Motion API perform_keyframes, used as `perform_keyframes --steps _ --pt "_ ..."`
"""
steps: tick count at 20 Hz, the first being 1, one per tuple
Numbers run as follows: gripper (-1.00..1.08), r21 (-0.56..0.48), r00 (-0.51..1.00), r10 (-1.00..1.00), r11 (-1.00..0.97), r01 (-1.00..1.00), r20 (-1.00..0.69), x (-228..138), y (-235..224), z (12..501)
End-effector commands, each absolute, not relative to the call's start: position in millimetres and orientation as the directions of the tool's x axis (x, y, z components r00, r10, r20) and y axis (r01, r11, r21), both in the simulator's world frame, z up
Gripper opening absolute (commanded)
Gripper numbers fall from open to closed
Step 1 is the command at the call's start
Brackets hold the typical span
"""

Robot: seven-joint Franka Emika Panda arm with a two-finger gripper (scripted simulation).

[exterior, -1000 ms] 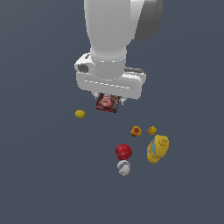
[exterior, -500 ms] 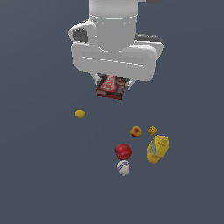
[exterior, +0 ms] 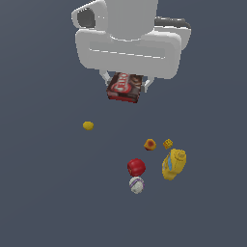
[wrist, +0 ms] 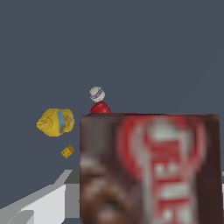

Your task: Pick up a designated object from a clutter of objects.

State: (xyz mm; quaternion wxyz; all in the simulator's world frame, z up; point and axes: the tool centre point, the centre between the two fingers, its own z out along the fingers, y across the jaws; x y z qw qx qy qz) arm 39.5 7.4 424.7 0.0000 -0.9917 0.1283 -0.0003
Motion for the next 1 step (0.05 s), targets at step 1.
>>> perform_keyframes --steps 1 --pt "-1.0 0.0 0.967 -0.254 -0.967 -0.254 0.0 40.0 7.6 426.4"
